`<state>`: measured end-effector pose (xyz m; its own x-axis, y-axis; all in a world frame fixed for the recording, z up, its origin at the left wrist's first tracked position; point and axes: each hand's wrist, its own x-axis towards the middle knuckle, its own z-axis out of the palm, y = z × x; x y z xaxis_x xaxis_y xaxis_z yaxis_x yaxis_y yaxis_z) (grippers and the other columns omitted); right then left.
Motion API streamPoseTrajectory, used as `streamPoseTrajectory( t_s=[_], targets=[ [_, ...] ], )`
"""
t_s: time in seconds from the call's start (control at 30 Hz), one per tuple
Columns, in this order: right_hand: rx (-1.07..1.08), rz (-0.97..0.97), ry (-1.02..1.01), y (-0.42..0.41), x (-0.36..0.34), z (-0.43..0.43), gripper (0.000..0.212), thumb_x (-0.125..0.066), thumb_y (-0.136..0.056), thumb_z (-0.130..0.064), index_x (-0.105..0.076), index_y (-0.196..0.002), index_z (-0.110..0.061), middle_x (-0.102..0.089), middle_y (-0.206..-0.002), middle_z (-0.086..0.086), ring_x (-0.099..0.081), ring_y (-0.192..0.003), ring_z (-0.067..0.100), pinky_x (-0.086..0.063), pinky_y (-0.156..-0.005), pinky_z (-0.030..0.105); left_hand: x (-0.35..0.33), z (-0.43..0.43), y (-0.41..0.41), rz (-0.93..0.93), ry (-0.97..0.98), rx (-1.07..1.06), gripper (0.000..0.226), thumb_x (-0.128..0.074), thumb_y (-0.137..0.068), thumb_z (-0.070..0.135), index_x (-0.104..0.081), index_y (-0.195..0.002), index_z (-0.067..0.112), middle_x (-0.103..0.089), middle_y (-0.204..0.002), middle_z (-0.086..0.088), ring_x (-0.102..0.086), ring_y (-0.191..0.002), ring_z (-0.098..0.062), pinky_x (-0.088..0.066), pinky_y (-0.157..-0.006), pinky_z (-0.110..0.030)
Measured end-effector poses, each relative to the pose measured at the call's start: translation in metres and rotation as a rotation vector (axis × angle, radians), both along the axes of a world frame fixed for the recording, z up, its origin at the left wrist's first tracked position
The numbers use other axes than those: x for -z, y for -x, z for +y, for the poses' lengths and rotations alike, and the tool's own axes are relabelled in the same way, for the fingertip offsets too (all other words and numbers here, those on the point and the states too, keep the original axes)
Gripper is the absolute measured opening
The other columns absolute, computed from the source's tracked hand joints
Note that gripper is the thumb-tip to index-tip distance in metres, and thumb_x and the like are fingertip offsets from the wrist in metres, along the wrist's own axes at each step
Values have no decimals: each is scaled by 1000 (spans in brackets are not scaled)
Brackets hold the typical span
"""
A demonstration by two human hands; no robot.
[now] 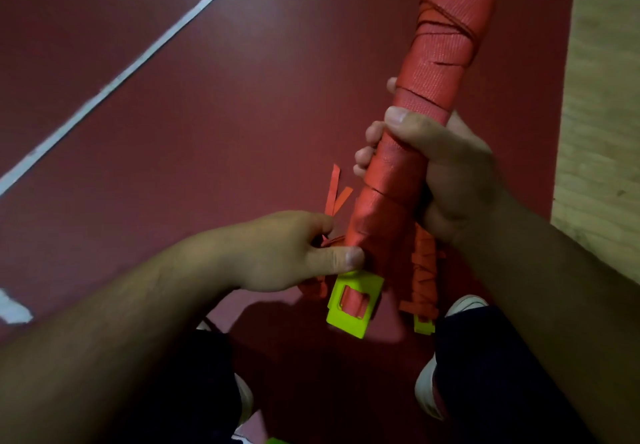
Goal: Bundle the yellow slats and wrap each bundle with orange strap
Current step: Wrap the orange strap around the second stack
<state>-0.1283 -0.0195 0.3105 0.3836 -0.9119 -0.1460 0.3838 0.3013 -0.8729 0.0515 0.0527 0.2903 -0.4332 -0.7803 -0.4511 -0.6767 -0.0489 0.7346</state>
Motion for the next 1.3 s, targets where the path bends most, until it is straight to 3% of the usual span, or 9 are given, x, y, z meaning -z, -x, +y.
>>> streamPoseTrajectory(
  t_s=[0.1,0.2,0.33,0.5,0.6,0.7,0.83,0.93,1.3],
  targets=[
    [-4,14,6,2,-3,-2,34,-62,-82,-15,-54,-115,-13,-62,-81,10,-63,-68,25,-56,-71,43,-4,1,5,78,-106,-60,74,-32,-78,85,-66,-89,21,-57,-72,1,-54,-68,-18,-56,-76,-44],
    [2,9,-9,3,-5,-3,36,-62,-81,-16,-52,-115,-12,-61,-80,10,-63,-67,24,-56,-69,42,-11,2,13,242,-176,-209,59,-27,-86,73,-65,-65,33,-46,-61,12,-42,-64,-15,-43,-64,-33],
    [18,-37,-29,4,-5,-3,36,-61,-81,-16,-52,-115,-12,-62,-78,10,-63,-66,24,-56,-68,41,-11,-2,14,238,-167,-304,34,-43,-103,38,-62,-84,17,-51,-76,0,-52,-71,-18,-48,-53,-19],
    [37,-42,-11,4,-5,-4,37,-61,-81,-15,-51,-117,-13,-61,-78,10,-63,-66,26,-56,-70,43,-6,-1,10,208,-95,-287,30,-50,-104,25,-61,-77,29,-54,-63,13,-54,-63,-12,-54,-57,-31],
    [28,-14,12,5,-6,-4,33,-62,-82,-15,-52,-114,-12,-62,-80,10,-63,-68,26,-55,-71,44,-7,0,12,191,-37,-258,29,-47,-105,30,-59,-79,24,-52,-68,10,-48,-65,-9,-47,-64,-30],
    [45,25,34,5,-5,-4,26,-62,-83,-14,-53,-107,-12,-62,-81,10,-64,-68,26,-55,-71,46,-19,-1,16,283,-79,-299,44,-38,-105,42,-56,-72,20,-54,-56,20,-47,-51,5,-39,-54,-10],
    [129,74,66,0,-3,-4,20,-64,-83,-12,-55,-100,-15,-62,-79,11,-62,-67,28,-54,-72,48,-18,-3,16,-8,129,-138,51,-56,-78,75,-62,-76,24,-59,-61,6,-51,-52,-11,-43,-51,-29],
    [167,100,98,0,-3,-4,17,-64,-88,-8,-54,-100,-16,-62,-80,11,-63,-67,28,-54,-72,48,-12,-3,17,-234,248,-125,70,-45,-66,84,-62,-77,17,-62,-63,-6,-58,-58,-18,-46,-58,-41],
    [242,193,177,-1,-3,-2,21,-68,-87,-9,-56,-99,-20,-66,-83,10,-68,-68,27,-59,-69,48,0,-2,23,-356,357,-195,49,-45,-75,77,-48,-65,29,-54,-59,3,-49,-56,-9,-32,-51,-32]
  ],
)
